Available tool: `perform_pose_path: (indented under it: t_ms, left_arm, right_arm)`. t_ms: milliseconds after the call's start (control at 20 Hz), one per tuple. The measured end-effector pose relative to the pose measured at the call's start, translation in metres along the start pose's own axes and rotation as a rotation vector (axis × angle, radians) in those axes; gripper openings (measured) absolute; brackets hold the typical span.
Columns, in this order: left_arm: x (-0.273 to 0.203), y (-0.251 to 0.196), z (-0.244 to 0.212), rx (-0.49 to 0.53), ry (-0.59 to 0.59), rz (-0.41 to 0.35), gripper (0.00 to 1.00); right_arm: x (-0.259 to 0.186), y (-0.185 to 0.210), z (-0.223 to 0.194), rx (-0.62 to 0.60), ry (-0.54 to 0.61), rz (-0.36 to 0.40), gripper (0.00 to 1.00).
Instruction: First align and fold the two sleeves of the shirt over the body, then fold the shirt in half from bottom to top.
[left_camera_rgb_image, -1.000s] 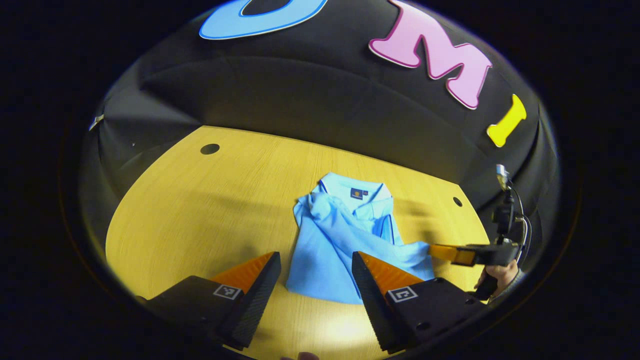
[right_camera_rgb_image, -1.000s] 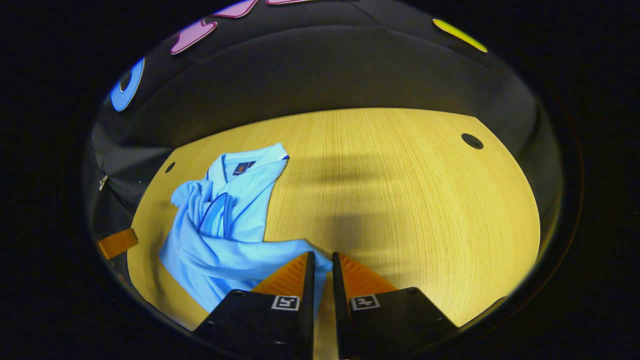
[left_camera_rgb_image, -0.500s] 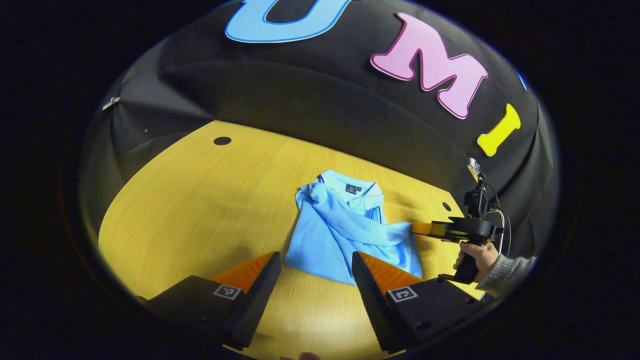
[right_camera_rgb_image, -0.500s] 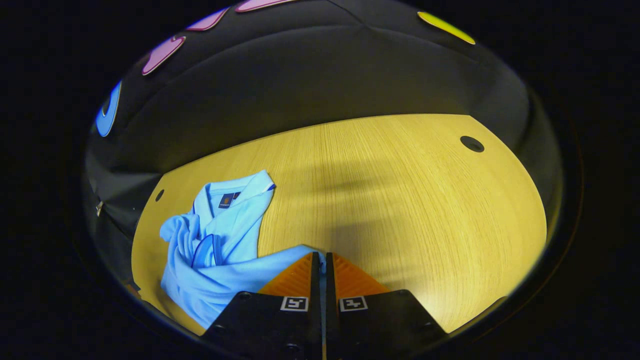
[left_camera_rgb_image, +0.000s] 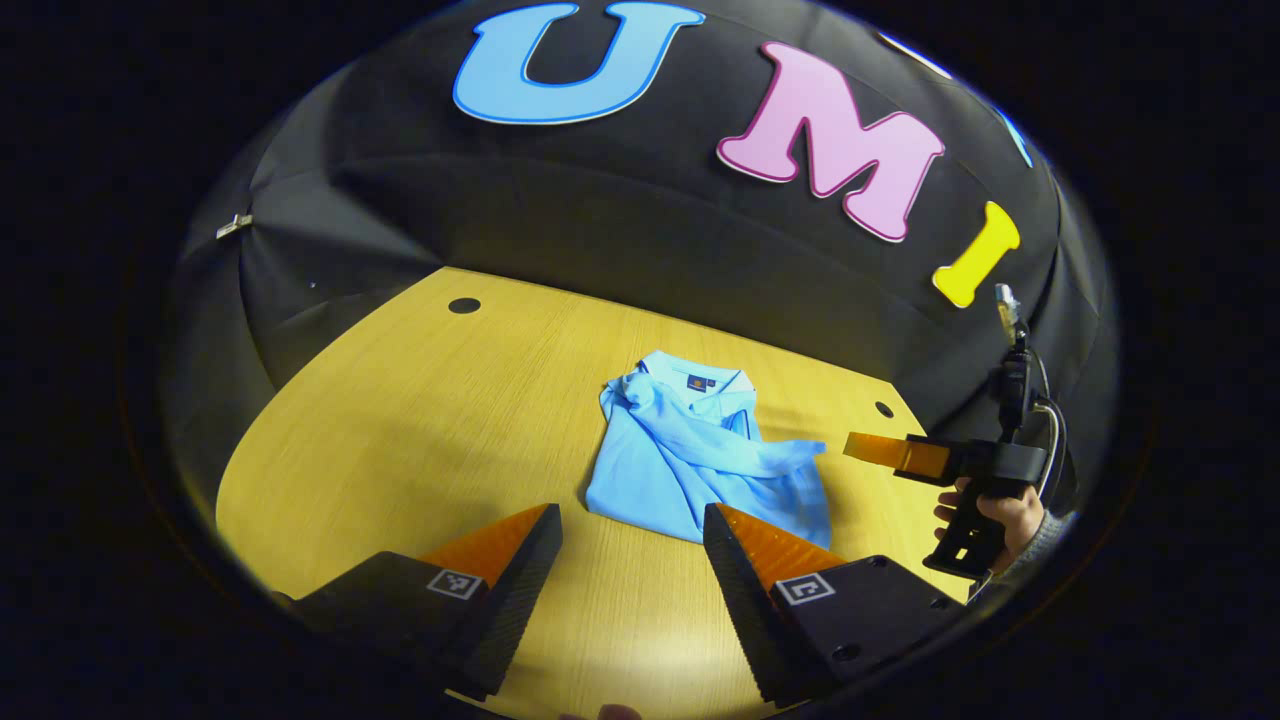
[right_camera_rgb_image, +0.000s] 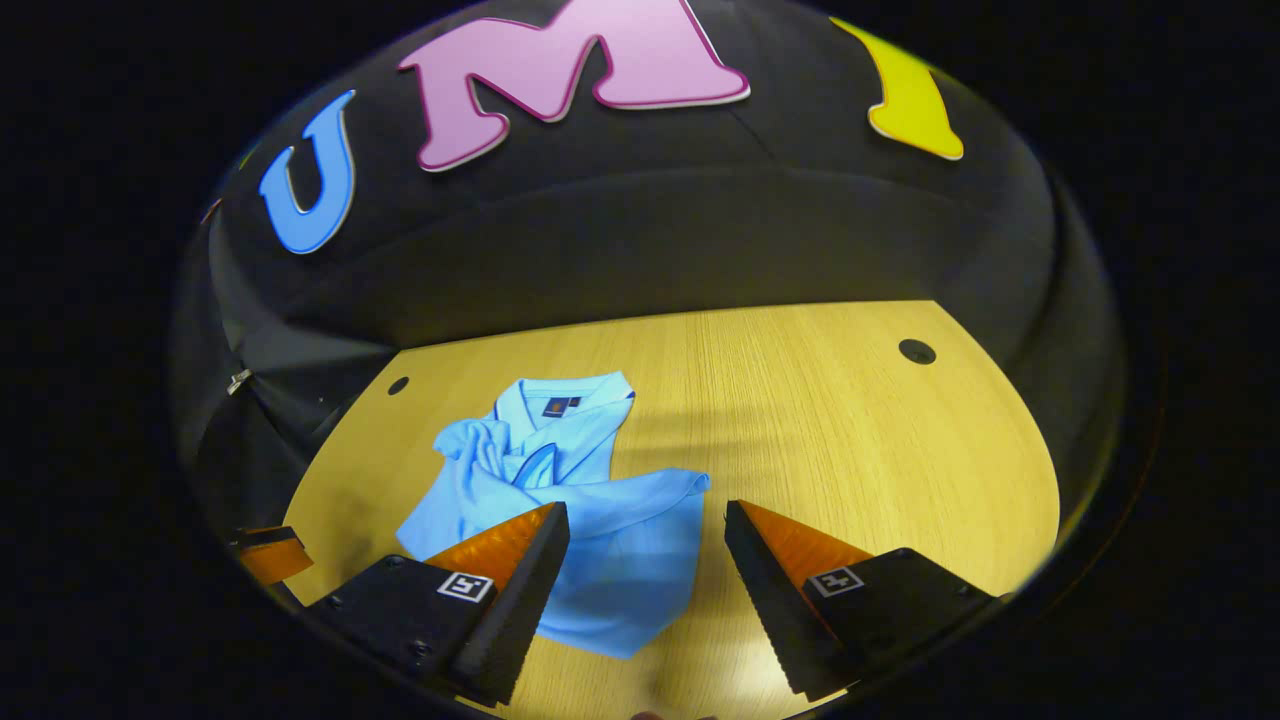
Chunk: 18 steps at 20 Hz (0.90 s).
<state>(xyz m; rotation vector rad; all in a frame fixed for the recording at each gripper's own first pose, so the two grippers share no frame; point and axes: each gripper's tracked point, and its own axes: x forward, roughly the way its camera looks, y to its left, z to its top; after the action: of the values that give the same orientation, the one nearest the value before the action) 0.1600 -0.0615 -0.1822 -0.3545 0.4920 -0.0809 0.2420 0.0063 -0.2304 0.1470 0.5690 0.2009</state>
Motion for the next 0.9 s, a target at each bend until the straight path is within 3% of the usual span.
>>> perform_pose_path:
  t_ms: [500, 900]
  left_arm:
    - [-0.103, -0.004, 0.011, 0.098, -0.124, -0.008, 0.91]
    - [-0.157, -0.003, -0.008, 0.112, -0.154, -0.001, 0.91]
  right_arm:
    - [-0.164, 0.045, -0.001, -0.012, -0.167, 0.06, 0.97]
    - [-0.233, 0.052, -0.003, -0.024, -0.241, 0.027, 0.97]
